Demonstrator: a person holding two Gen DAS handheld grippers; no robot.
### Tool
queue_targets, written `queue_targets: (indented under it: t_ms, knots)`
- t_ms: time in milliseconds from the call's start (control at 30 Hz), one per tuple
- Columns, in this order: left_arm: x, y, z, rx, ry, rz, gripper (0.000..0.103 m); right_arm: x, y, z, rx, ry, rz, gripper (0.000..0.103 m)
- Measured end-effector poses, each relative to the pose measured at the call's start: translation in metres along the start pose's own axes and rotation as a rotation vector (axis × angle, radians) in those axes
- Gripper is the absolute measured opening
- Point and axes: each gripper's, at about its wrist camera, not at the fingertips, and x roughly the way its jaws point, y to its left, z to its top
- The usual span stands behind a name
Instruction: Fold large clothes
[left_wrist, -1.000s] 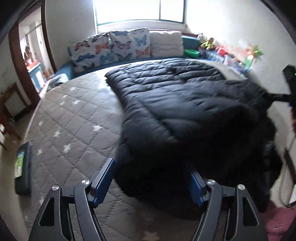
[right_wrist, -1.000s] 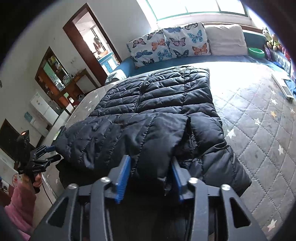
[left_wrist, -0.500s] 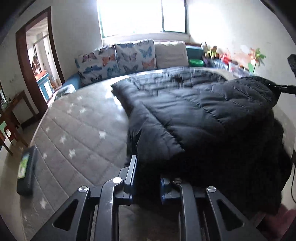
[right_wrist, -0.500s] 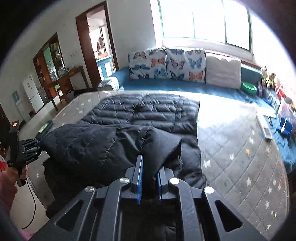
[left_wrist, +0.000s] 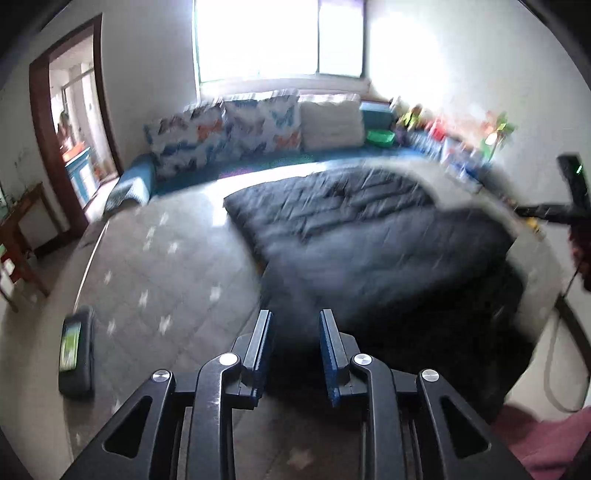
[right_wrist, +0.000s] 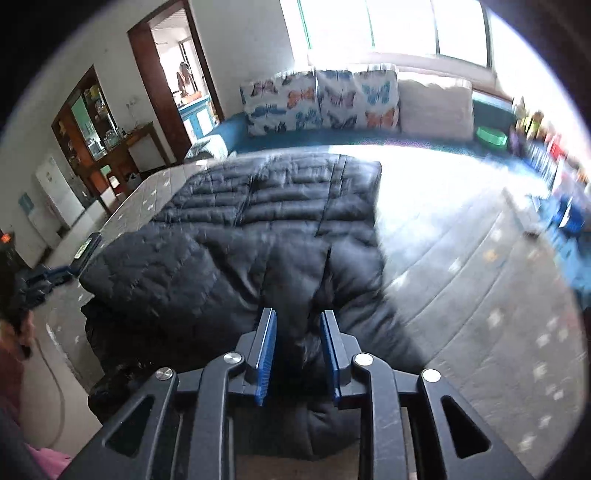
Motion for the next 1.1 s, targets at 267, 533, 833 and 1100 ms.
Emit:
queue_targets:
  t_ms: [267,533,833,1100]
  knots:
    - [0.044,-0.029,0.069,-0.023,-0.025,-0.144,0.055,0.015,0.030,0.033,-0.070,-0.047,0.064,0.051]
    - [0.141,-0.053,0.061,-0.008,0.138,-0.158,0.055,0.079,0.044,0.029,-0.093,0.048,0.107,0.051]
    - [0.172,-0.044,0.022,-0.034,0.145,-0.185,0.055,0.124,0.020,-0.001,-0.062,0.125,0.124,0.050]
    - [0.178,-0.049,0.005,-0.005,0.119,-0.152,0.055,0.129,0.016,-0.012,-0.059,0.119,0.132,0.049]
